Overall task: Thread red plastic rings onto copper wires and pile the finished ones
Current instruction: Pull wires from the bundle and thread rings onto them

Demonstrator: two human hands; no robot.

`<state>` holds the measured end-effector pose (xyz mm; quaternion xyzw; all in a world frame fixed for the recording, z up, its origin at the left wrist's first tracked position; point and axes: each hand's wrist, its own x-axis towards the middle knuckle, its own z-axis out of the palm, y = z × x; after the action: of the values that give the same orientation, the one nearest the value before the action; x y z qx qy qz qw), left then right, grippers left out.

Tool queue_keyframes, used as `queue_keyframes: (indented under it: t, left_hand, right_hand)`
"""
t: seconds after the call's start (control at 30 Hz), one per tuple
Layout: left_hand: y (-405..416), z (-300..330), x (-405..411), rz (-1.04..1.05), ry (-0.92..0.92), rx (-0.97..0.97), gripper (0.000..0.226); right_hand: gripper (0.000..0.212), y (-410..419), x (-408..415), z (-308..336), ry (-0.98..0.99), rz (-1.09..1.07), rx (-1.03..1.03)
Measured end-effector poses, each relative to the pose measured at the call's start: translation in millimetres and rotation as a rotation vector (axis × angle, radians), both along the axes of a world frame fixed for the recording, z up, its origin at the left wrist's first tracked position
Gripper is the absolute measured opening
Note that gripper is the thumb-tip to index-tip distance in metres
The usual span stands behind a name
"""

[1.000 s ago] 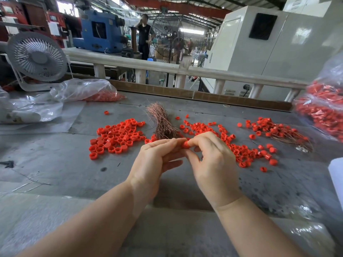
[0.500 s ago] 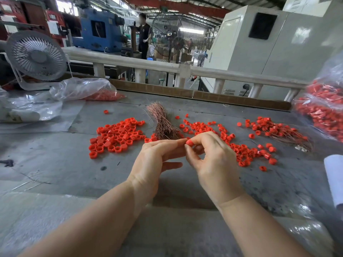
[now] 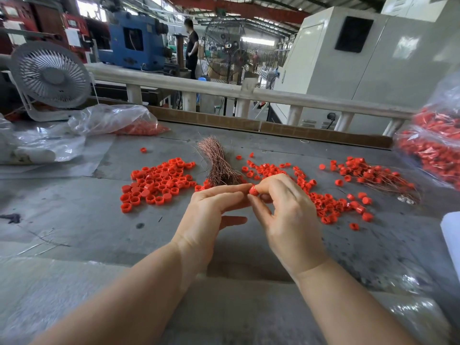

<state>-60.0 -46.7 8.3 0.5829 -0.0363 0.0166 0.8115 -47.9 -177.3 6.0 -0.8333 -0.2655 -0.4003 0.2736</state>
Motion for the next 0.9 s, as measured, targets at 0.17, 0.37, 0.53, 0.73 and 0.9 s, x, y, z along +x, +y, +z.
queue_keyframes:
  t: [0.17, 0.37, 0.53, 0.73, 0.9]
  left_hand:
    - [1.0, -3.3, 3.8, -0.032, 0.033, -0.063, 0.017]
    - [2.5, -5.2, 5.4, -0.047, 0.038, -0.048, 0.024]
    - [1.3, -5.9, 6.5, -0.035, 0.008, -0.101, 0.022]
    - [0.1, -4.9, 6.3, -0.045, -0.021, -0.157, 0.022]
    - [0.3, -4.6, 6.1, -0.069, -0.041, -0.159, 0.016]
  right_hand:
    - [0.009, -0.1, -1.7, -0.2, -0.058, -0.011, -0.074]
    - [0.013, 0.1, -3.9, -0.6, -0.065, 0.050, 0.022]
    - [0.025, -1.2, -1.7, -2.0, -0.063, 0.086, 0.087]
    - [0.018, -4.1, 4.0, -2.8, -0.108, 0.047, 0.204]
    - [0.015, -4.8, 2.1, 0.0, -0.162, 0.057, 0.209]
